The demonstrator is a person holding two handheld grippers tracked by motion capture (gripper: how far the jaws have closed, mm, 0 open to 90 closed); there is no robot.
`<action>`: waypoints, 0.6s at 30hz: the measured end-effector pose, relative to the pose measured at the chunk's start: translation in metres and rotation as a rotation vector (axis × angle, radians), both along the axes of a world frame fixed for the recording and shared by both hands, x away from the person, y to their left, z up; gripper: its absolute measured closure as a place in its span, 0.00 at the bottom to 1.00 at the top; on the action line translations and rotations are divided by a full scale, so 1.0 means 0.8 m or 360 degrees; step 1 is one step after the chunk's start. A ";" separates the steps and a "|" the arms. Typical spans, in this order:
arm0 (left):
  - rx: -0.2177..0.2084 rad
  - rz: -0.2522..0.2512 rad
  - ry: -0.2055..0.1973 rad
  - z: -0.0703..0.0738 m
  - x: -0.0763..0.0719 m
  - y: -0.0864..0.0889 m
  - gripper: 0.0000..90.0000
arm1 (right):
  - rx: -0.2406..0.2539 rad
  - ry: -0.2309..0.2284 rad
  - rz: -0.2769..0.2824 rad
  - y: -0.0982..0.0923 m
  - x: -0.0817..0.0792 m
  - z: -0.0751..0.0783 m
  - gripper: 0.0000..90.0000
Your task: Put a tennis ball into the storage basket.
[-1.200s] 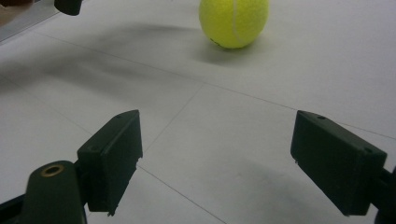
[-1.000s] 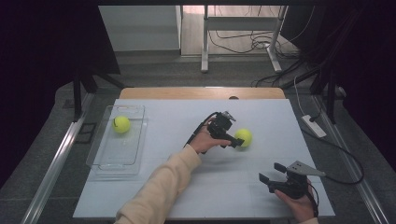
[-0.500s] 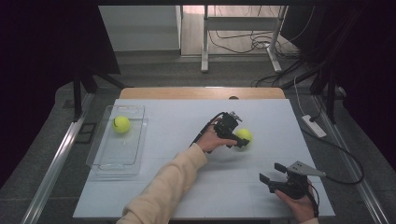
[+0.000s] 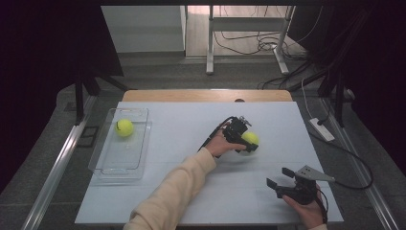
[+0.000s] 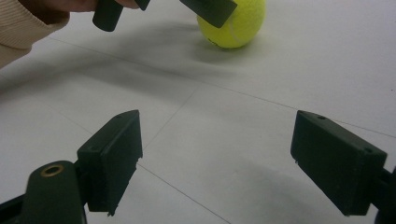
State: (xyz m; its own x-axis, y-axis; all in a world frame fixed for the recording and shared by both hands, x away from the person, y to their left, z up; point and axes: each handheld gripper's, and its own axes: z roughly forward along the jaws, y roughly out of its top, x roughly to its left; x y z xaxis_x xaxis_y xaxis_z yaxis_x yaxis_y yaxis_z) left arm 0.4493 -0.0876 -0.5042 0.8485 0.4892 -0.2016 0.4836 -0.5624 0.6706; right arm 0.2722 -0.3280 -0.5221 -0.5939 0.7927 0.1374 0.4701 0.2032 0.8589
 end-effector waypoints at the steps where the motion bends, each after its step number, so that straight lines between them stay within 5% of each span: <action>1: 0.0008 -0.0003 0.0000 0.000 0.000 -0.001 0.13 | 0.0000 -0.0001 -0.0001 0.000 0.000 0.000 0.18; 11: 0.0018 0.0017 -0.0048 -0.001 0.000 -0.006 0.29 | -0.0004 -0.0001 -0.0006 -0.001 -0.001 0.000 0.18; 18: 0.0043 -0.0008 -0.0057 0.001 0.000 -0.004 0.30 | -0.0005 -0.0003 -0.0010 -0.002 -0.001 0.000 0.18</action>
State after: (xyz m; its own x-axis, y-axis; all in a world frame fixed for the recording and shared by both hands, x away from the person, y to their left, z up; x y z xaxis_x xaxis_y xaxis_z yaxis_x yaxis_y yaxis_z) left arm 0.4489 -0.0911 -0.5031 0.8574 0.4899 -0.1576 0.4566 -0.5830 0.6720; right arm 0.2712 -0.3298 -0.5217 -0.5893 0.7967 0.1341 0.4697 0.2028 0.8592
